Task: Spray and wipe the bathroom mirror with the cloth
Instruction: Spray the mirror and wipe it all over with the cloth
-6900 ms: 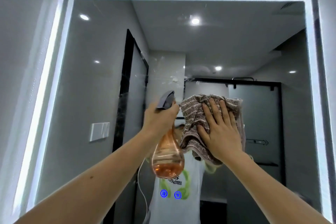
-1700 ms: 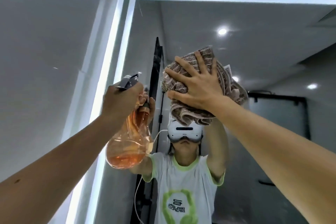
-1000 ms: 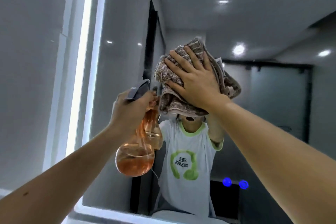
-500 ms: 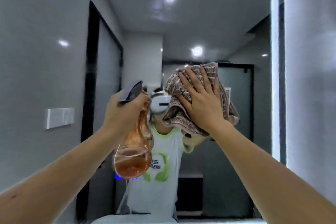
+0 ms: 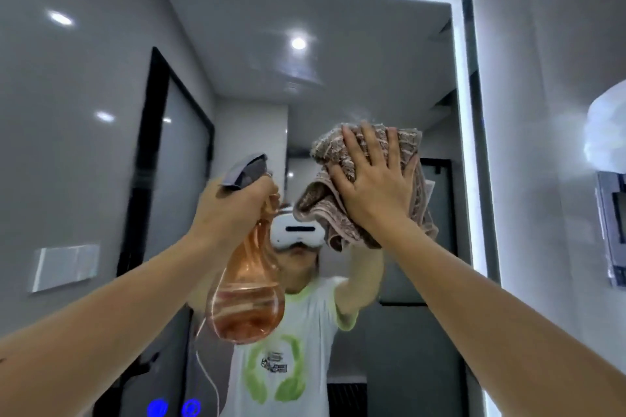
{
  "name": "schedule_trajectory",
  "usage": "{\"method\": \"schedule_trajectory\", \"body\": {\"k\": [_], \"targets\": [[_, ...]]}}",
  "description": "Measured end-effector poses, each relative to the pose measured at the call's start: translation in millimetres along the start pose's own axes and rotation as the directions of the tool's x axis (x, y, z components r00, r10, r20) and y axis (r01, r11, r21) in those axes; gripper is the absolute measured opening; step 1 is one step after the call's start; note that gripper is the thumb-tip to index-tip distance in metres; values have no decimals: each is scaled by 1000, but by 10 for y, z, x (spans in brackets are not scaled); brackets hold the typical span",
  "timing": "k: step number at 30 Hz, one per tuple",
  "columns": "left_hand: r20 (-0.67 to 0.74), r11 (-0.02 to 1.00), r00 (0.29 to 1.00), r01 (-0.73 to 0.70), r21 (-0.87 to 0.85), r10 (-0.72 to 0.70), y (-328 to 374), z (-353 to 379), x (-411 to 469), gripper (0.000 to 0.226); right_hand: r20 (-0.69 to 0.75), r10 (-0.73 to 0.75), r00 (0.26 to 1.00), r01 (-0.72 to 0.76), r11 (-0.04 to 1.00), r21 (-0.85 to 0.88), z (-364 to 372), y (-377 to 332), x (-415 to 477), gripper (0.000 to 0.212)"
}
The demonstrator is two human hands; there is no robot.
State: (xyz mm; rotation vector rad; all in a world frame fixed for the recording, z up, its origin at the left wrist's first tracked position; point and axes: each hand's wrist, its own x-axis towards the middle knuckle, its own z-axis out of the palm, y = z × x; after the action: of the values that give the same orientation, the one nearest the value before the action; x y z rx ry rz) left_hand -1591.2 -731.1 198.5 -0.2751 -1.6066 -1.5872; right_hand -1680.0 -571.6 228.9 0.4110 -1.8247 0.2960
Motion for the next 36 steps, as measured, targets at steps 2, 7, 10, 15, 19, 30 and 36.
{"method": "schedule_trajectory", "body": {"k": [2, 7, 10, 15, 19, 30, 36], "targets": [[-1, 997, 1000, 17, -71, -17, 77, -36, 90, 8, 22, -24, 999, 25, 999, -43, -54, -76, 274, 60], [21, 996, 1000, 18, -85, -16, 43, -60, 130, 14, -21, -37, 999, 37, 999, 5, 41, -107, 214, 60], [45, 991, 998, 47, -126, -42, 12, -38, 118, 14, -63, -74, 995, 76, 997, 26, 183, -80, -225, 62], [91, 985, 993, 92, -144, -79, 31, 5, 83, 21, -38, -113, 993, 115, 992, 60, 228, 8, -335, 62], [76, 997, 997, 24, -72, -19, 167, -13, 63, 23, -57, 91, 994, -82, 988, 133, 141, 21, 22, 65], [101, 997, 995, 30, -76, -22, 149, -94, 189, 23, -111, -136, 985, 136, 991, -1, 49, 202, -68, 63], [42, 999, 999, -17, -28, 18, 203, -60, 249, 10, -7, -60, 998, 60, 996, 60, -130, -176, 549, 54]]}}
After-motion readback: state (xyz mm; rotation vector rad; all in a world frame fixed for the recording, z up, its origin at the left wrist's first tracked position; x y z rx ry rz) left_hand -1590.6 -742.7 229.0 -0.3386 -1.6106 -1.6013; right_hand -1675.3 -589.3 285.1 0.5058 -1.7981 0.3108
